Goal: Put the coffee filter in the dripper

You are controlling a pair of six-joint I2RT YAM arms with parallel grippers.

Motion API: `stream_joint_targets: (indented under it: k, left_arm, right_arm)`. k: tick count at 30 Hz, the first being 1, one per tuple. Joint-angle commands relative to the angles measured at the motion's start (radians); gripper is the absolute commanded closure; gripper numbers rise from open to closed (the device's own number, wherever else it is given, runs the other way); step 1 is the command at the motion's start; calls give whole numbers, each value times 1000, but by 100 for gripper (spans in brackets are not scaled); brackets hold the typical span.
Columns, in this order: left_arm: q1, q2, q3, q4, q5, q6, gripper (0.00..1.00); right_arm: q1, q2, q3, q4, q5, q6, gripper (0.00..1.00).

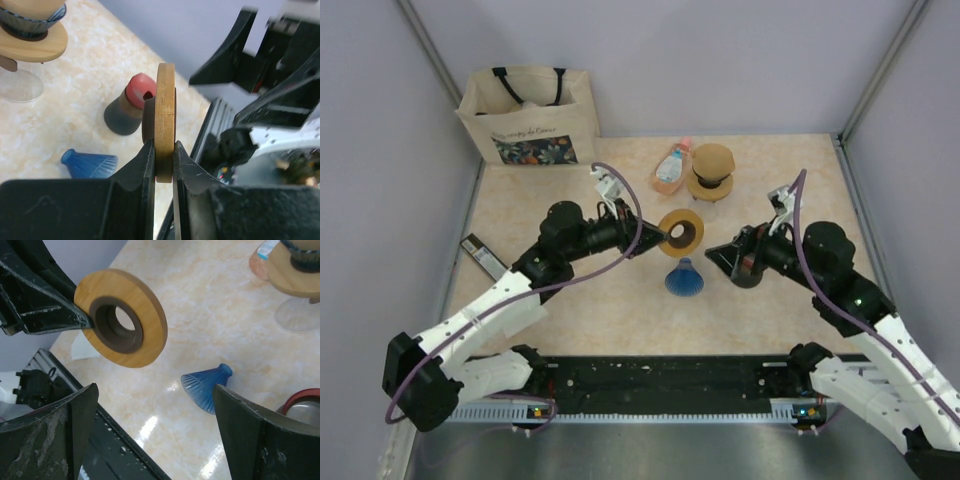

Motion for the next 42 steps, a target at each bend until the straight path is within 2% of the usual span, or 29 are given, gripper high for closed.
stream_joint_targets:
  k: [1, 4, 7, 14, 19, 23, 24, 26, 27, 29, 30, 31, 32, 33, 36, 39, 42]
  left_arm:
    - [67, -21, -58, 299, 11, -383, 100]
    - [141, 13, -107, 448, 92, -559, 100]
    - [176, 57, -176, 732, 152, -719, 100]
    - [192, 169, -171, 956, 239, -886, 100]
    - [192, 163, -171, 907, 223, -854, 100]
    - [193, 145, -151, 802, 207, -796, 100]
    - [193, 139, -151, 782, 197, -782, 100]
    - [193, 133, -146, 759, 180, -765, 100]
    - [192, 126, -138, 720, 175, -747, 100]
    - [193, 116, -120, 644, 166, -716, 100]
    - [192, 114, -115, 616, 164, -695, 93]
    - [193, 107, -106, 588, 161, -676, 77]
    - [193, 94, -100, 544, 151, -646, 23]
    - [193, 84, -92, 483, 129, -604, 1]
    - [193, 21, -54, 229, 8, -447, 1]
    - [193, -60, -5, -71, -241, -299, 1]
    - [193, -125, -11, -231, -450, -228, 1]
  right_arm:
    - [-14, 41, -52, 220, -74, 206, 5]
    - [-28, 72, -63, 300, -113, 329, 7]
    - [-49, 110, -92, 389, -130, 500, 9]
    - [-74, 283, -101, 599, -246, 651, 21]
    - [-75, 293, -106, 677, -234, 676, 43]
    - [-74, 285, -119, 719, -230, 702, 53]
    - [-75, 294, -127, 755, -242, 723, 61]
    - [-75, 314, -142, 840, -275, 769, 83]
    - [-75, 322, -145, 860, -283, 785, 98]
    - [-75, 320, -132, 849, -282, 783, 100]
    - [-75, 317, -126, 826, -276, 768, 100]
    - [-74, 310, -121, 803, -262, 751, 100]
    - [-77, 297, -118, 771, -240, 742, 100]
    - [-80, 285, -113, 735, -221, 725, 100]
    - [-146, 231, -115, 612, -209, 716, 100]
    - [-273, 181, -148, 514, -271, 722, 100]
    - [-414, 135, -202, 448, -367, 730, 100]
